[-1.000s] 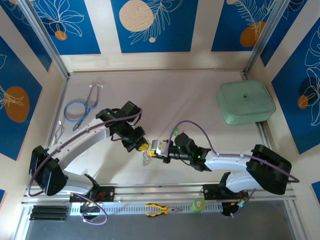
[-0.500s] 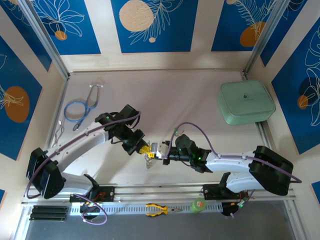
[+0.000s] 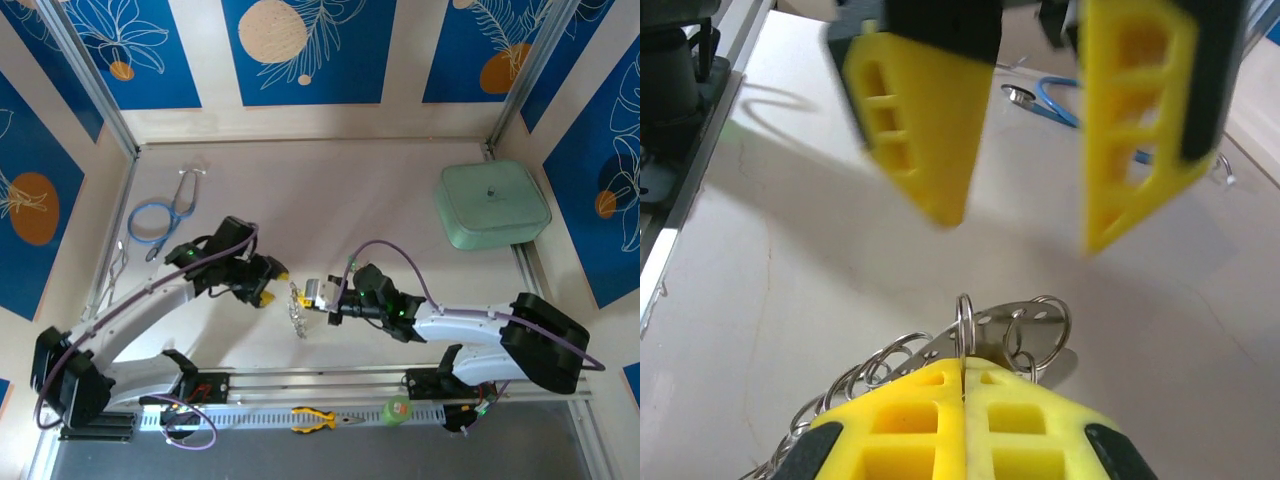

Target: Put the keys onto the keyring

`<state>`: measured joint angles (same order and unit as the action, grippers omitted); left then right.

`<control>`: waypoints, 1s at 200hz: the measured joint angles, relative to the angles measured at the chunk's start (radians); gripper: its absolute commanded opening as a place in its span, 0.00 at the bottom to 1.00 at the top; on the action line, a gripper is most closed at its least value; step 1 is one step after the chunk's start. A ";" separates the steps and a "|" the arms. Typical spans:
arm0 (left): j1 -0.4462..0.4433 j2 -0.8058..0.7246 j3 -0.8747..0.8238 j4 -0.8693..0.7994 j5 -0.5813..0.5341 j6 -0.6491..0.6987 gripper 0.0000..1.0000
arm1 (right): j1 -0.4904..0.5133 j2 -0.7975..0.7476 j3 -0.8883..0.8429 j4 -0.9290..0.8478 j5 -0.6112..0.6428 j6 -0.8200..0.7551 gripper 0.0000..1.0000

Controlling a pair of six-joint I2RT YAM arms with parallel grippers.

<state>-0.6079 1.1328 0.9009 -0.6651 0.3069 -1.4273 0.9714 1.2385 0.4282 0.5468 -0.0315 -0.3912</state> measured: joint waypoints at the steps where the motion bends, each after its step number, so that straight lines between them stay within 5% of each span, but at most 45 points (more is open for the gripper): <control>1: 0.002 -0.003 -0.001 0.003 -0.006 0.002 0.59 | -0.002 -0.002 0.001 -0.004 -0.002 -0.001 0.00; 21: 0.032 -0.078 -0.029 0.152 -0.134 0.233 0.57 | -0.053 -0.049 0.047 -0.120 -0.061 0.000 0.00; 50: 0.032 -0.179 -0.105 0.337 -0.151 0.617 0.45 | -0.123 -0.112 0.124 -0.290 -0.159 -0.005 0.00; 116: 0.027 -0.386 -0.302 0.489 0.219 1.495 0.39 | -0.174 -0.085 0.412 -0.729 -0.250 -0.128 0.00; 157: 0.017 -0.322 -0.302 0.500 0.322 1.750 0.35 | -0.162 -0.035 0.538 -0.927 -0.234 -0.206 0.00; 200: -0.020 -0.247 -0.307 0.571 0.344 1.822 0.29 | -0.134 0.024 0.612 -1.043 -0.208 -0.257 0.00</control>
<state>-0.6281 0.8860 0.5938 -0.0937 0.6510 0.3950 0.8375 1.2625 1.0401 -0.4957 -0.2394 -0.6479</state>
